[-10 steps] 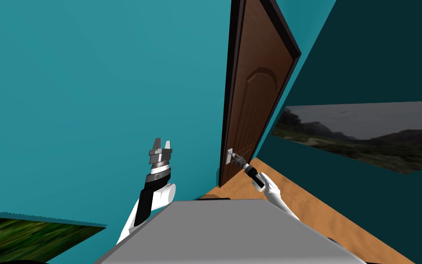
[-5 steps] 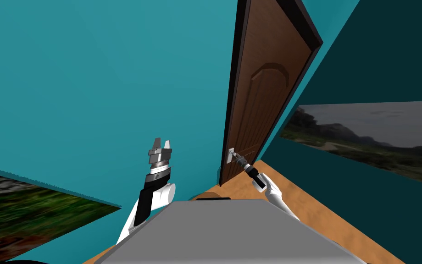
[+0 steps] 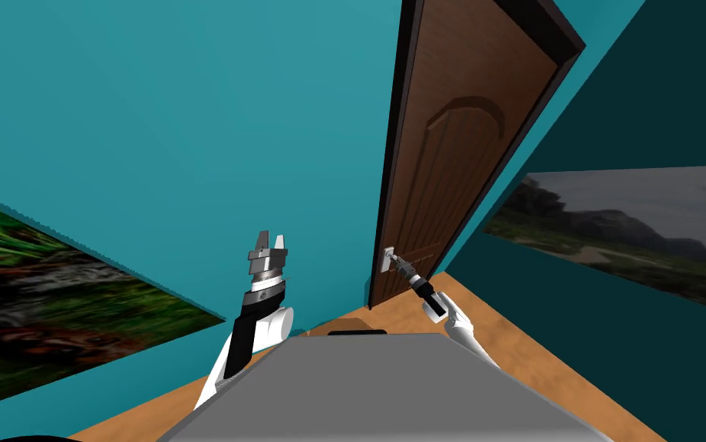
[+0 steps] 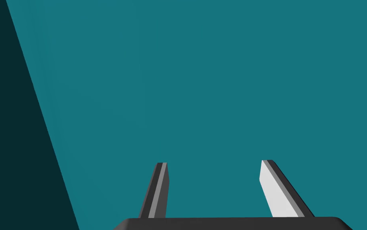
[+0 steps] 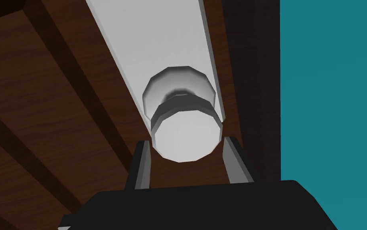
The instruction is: Pull the door open
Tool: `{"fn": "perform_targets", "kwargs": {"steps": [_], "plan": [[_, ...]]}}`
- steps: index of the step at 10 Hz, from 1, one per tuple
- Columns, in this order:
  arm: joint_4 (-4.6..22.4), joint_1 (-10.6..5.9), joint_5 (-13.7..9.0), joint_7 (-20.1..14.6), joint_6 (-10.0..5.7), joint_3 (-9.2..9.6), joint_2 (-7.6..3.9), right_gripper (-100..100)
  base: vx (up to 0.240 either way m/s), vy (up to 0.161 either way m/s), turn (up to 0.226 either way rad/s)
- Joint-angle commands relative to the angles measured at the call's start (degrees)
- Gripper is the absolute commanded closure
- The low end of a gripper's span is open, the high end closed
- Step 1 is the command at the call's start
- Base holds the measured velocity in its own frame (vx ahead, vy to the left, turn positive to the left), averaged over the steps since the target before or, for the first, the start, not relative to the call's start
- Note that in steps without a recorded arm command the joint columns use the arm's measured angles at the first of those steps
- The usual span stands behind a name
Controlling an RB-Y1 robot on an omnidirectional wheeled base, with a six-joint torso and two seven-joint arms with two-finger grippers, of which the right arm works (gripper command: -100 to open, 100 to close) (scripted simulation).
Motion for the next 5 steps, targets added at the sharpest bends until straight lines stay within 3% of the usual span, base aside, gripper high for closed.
{"fn": "perform_targets", "kwargs": {"steps": [1, 5], "plan": [[-0.4, 0.02, -2.1, -1.2, -0.20, 0.03, 0.08, 100, -0.062, -0.060, 0.188], [-1.3, 0.92, -8.0, -4.9, 0.51, 0.00, 0.15, 100, -0.065, -0.063, 0.180]]}}
